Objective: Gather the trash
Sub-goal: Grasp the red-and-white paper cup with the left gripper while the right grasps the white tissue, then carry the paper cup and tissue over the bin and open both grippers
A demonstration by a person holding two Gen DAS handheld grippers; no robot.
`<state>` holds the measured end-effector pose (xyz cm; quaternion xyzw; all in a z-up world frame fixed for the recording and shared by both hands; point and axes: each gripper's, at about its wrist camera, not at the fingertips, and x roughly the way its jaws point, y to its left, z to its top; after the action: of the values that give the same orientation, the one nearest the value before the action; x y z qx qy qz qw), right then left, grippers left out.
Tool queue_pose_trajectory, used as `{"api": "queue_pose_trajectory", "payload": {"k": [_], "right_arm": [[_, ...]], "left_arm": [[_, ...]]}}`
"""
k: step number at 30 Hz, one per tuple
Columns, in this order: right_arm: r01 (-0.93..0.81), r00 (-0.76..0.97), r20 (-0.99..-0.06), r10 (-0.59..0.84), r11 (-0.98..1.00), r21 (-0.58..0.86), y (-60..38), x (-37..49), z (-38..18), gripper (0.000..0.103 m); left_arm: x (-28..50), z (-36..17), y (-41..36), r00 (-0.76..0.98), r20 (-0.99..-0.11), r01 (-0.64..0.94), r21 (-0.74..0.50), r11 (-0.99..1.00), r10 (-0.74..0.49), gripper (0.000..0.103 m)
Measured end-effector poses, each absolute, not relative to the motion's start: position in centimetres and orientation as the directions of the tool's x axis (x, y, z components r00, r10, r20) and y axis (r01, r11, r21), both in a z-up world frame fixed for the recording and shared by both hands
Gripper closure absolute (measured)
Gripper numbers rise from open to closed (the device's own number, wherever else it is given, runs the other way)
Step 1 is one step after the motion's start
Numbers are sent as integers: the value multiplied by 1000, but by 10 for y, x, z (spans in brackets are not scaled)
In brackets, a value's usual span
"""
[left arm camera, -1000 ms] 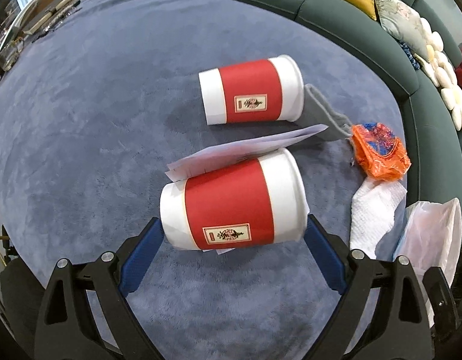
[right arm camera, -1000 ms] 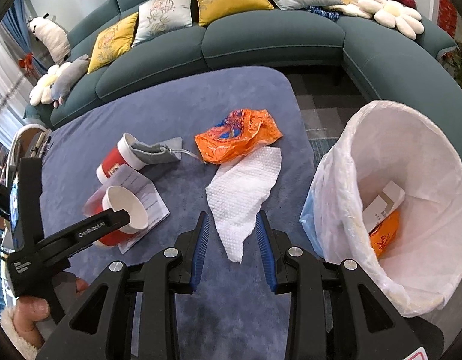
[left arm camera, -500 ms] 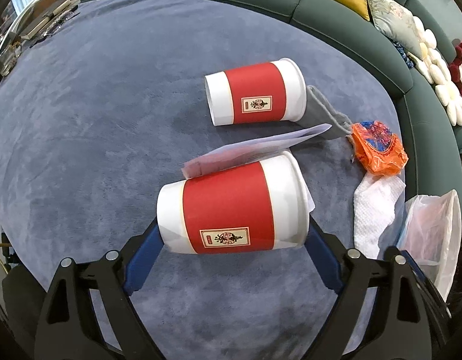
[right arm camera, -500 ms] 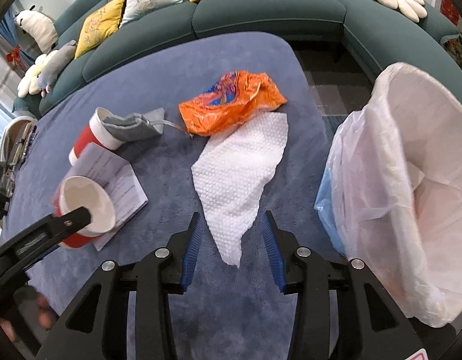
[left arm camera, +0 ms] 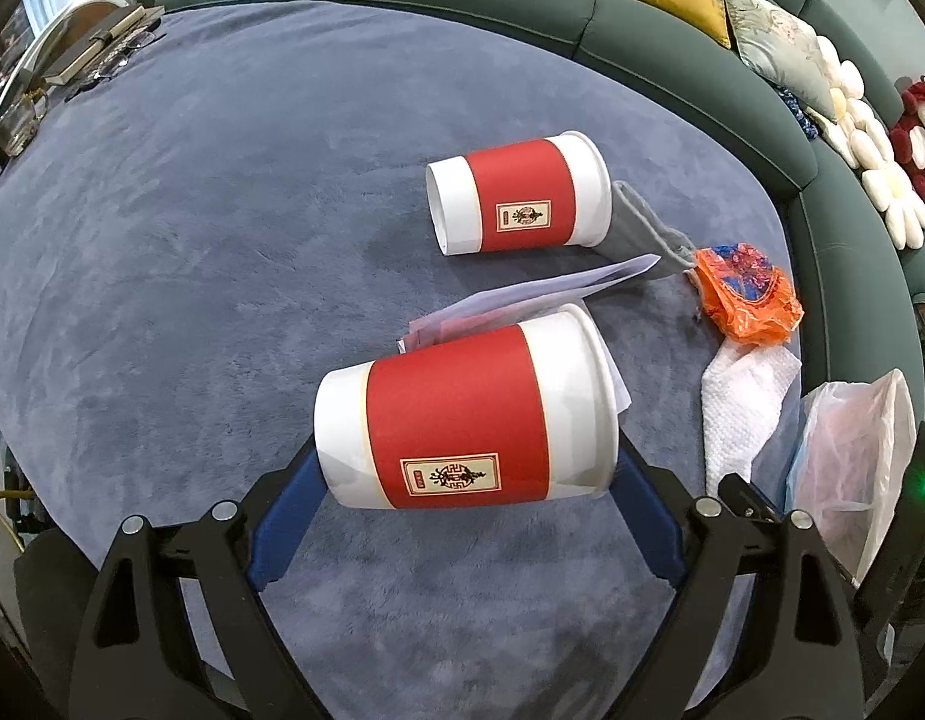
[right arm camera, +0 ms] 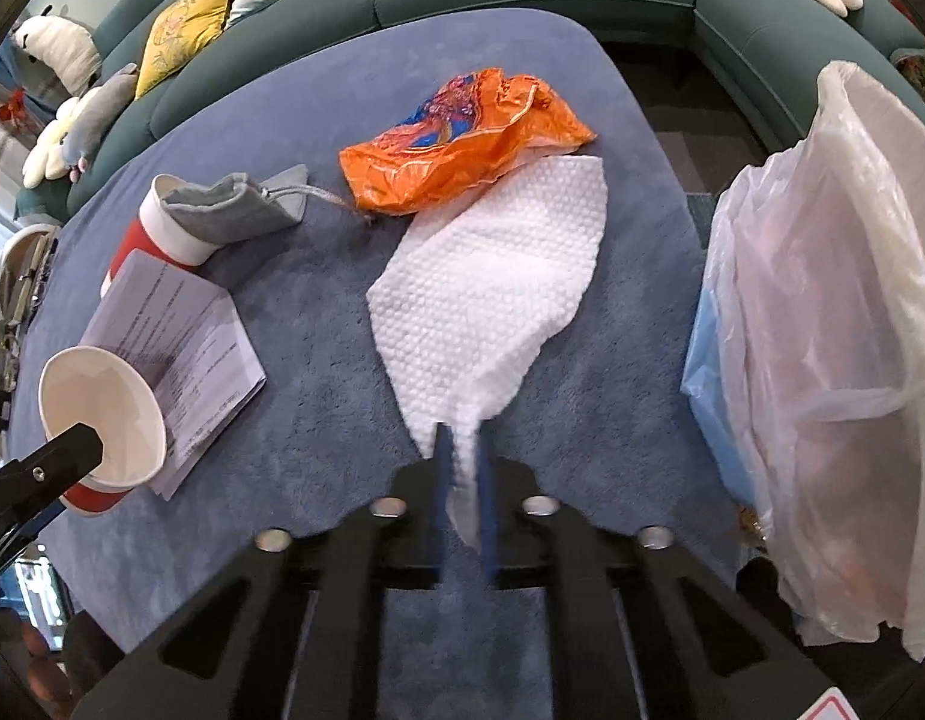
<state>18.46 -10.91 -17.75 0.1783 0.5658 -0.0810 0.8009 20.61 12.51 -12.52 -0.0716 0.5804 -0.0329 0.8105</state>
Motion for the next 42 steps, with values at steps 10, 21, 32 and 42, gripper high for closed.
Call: {"api": "queue_pose_trajectory", "payload": {"k": [10,21,32,42], "right_arm": [[290,451,-889,82,929,232,-107,162,-129,100],[279,597,-800,59,919,277,-126,127,-51,100],[326,675,-738,-9,901,287,-169,82,-11,99],[413,689,-720,-89,864,288,-224,37,-5,99]], "left_arm": [[190,-103,117,353,-921,-2,-175,985,-163,18],[160,-64,87,409,-888,82,-192,978,-209,18],[128,-29,32,457,-852,219,-172,960,-257,18],[107,-10,-45,439,-831,370,-178,912,-341,18]]}}
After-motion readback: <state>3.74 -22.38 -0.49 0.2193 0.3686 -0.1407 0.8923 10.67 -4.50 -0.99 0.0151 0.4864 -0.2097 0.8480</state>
